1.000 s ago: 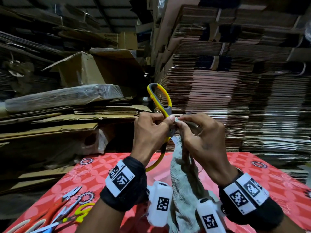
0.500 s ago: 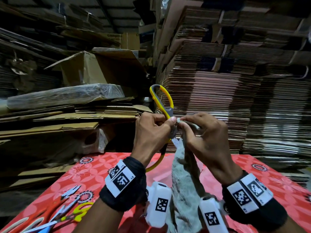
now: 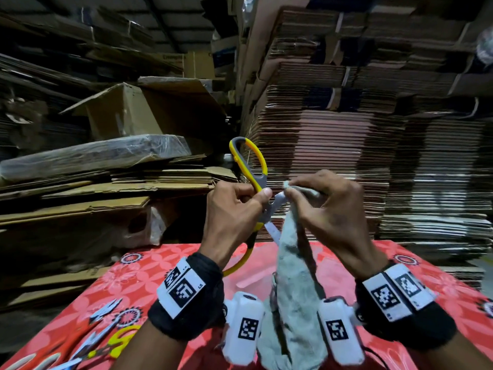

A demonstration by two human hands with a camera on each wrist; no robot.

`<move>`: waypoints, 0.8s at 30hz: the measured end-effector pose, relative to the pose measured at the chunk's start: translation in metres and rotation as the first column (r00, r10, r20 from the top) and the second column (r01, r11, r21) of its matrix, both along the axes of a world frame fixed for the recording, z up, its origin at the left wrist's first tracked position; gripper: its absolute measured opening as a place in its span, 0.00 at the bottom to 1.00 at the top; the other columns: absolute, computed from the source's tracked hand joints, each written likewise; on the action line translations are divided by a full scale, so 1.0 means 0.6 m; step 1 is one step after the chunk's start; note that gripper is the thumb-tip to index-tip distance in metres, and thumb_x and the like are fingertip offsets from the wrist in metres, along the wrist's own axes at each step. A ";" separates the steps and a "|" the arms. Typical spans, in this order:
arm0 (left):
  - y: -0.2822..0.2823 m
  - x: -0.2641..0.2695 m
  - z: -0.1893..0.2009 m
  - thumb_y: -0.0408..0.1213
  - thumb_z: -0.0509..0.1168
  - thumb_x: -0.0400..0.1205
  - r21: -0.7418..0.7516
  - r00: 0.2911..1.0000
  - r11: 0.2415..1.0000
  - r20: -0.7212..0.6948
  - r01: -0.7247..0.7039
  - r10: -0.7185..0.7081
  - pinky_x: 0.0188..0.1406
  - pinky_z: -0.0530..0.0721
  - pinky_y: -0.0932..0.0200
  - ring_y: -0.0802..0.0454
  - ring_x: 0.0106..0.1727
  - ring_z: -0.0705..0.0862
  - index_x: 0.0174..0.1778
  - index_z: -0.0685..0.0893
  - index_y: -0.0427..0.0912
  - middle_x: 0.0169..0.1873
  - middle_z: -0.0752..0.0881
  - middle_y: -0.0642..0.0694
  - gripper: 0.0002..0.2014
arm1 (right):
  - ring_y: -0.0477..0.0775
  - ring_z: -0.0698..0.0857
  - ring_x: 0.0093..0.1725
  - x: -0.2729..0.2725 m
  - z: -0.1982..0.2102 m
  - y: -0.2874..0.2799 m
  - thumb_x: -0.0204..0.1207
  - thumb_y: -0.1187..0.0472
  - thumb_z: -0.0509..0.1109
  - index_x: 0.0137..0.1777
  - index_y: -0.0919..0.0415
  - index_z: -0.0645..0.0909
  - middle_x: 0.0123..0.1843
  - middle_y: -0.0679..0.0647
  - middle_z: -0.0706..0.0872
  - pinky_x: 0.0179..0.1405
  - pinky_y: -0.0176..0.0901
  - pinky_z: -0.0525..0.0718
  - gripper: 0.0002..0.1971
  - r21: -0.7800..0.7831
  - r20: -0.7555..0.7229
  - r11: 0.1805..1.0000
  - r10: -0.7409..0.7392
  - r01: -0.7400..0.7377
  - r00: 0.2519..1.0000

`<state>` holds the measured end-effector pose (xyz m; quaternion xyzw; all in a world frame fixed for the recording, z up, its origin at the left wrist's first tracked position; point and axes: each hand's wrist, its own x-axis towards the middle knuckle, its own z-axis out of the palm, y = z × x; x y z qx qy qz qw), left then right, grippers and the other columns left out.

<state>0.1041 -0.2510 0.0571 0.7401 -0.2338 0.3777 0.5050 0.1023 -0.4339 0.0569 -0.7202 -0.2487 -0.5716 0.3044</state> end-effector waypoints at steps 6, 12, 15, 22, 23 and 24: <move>0.001 -0.007 0.000 0.40 0.75 0.84 0.002 0.999 0.999 0.000 0.044 -0.044 0.28 0.73 0.63 0.63 0.25 0.74 0.24 0.85 0.44 0.18 0.79 0.57 0.20 | 0.40 0.89 0.39 0.002 0.002 0.000 0.71 0.63 0.85 0.47 0.57 0.95 0.40 0.47 0.92 0.40 0.27 0.83 0.06 -0.089 -0.025 0.989 0.117 -0.119 0.993; -0.004 -0.002 -0.003 0.41 0.75 0.84 0.048 1.000 0.999 -0.028 0.014 -0.013 0.26 0.72 0.70 0.67 0.23 0.77 0.23 0.85 0.49 0.17 0.80 0.62 0.20 | 0.40 0.89 0.40 0.007 0.006 -0.022 0.71 0.63 0.83 0.45 0.56 0.95 0.40 0.46 0.92 0.43 0.20 0.78 0.04 0.045 -0.007 0.999 0.011 -0.010 1.000; 0.003 0.000 0.000 0.40 0.75 0.85 -0.012 0.996 0.997 -0.042 0.073 -0.074 0.28 0.83 0.61 0.65 0.24 0.82 0.26 0.88 0.47 0.19 0.84 0.58 0.18 | 0.42 0.85 0.37 -0.001 -0.010 0.016 0.72 0.63 0.83 0.44 0.59 0.94 0.38 0.48 0.90 0.39 0.26 0.80 0.03 -0.100 -0.002 0.990 0.096 -0.096 0.995; -0.004 0.001 -0.003 0.38 0.73 0.86 -0.025 0.991 0.994 -0.083 0.104 -0.106 0.28 0.84 0.58 0.64 0.22 0.80 0.26 0.87 0.45 0.18 0.82 0.56 0.19 | 0.45 0.90 0.38 0.011 0.001 -0.014 0.72 0.64 0.85 0.45 0.58 0.94 0.39 0.49 0.92 0.38 0.35 0.86 0.04 -0.045 -0.020 0.994 0.102 -0.103 0.995; -0.007 0.002 -0.004 0.38 0.74 0.85 -0.007 0.992 0.995 -0.078 0.096 -0.096 0.27 0.80 0.63 0.66 0.21 0.79 0.24 0.85 0.47 0.17 0.81 0.57 0.21 | 0.46 0.91 0.39 0.015 0.005 -0.026 0.72 0.64 0.85 0.44 0.58 0.94 0.39 0.49 0.92 0.39 0.35 0.86 0.04 0.000 -0.022 0.998 0.064 -0.064 0.998; -0.007 0.002 -0.006 0.38 0.74 0.85 0.018 0.995 0.997 -0.069 0.076 -0.075 0.28 0.76 0.68 0.66 0.21 0.78 0.22 0.84 0.49 0.16 0.80 0.58 0.22 | 0.47 0.91 0.39 0.018 0.007 -0.034 0.71 0.65 0.85 0.44 0.57 0.95 0.40 0.49 0.93 0.40 0.34 0.86 0.04 0.041 -0.029 0.999 0.037 -0.035 0.999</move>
